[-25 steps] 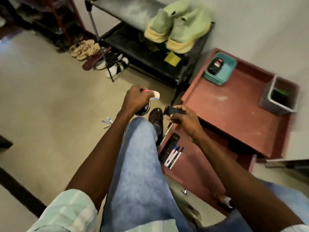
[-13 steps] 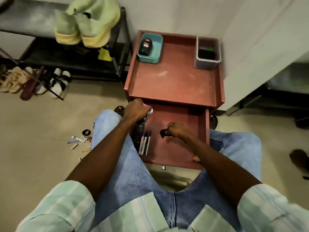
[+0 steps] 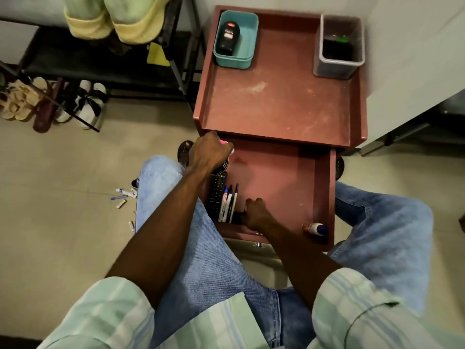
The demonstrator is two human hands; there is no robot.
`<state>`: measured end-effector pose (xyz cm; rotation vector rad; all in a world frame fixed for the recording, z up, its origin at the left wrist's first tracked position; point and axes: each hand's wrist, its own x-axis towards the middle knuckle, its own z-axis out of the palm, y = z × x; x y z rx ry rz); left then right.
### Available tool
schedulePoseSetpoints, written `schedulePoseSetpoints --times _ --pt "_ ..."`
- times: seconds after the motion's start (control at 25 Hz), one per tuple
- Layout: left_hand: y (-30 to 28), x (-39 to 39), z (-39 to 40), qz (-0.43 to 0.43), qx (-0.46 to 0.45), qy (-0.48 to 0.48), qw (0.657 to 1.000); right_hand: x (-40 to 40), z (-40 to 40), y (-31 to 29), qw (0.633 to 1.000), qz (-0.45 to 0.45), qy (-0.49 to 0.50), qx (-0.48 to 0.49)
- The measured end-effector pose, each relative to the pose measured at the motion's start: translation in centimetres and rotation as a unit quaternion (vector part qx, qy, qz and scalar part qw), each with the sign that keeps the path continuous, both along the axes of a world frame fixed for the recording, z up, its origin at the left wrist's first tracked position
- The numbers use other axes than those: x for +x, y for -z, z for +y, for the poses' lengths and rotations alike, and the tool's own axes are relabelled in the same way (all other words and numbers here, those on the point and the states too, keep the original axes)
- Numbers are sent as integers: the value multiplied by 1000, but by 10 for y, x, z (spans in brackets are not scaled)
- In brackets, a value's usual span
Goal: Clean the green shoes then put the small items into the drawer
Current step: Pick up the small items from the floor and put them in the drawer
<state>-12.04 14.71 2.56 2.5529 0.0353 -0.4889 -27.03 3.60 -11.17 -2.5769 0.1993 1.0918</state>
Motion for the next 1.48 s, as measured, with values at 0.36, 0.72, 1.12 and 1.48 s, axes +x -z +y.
schedulePoseSetpoints --times 0.36,0.72,1.12,1.48 --pt "-5 -4 -7 3 -8 5 1000 -7 -3 1 992 -30 107 51" --pt "-2 -7 -6 -3 13 24 1000 -9 -7 11 990 -6 121 73" --pt "-2 -19 -8 85 -3 52 995 21 -37 -22 903 -70 388 170" --pt "9 -39 -13 265 -115 8 957 43 -49 -83 855 -65 321 403"
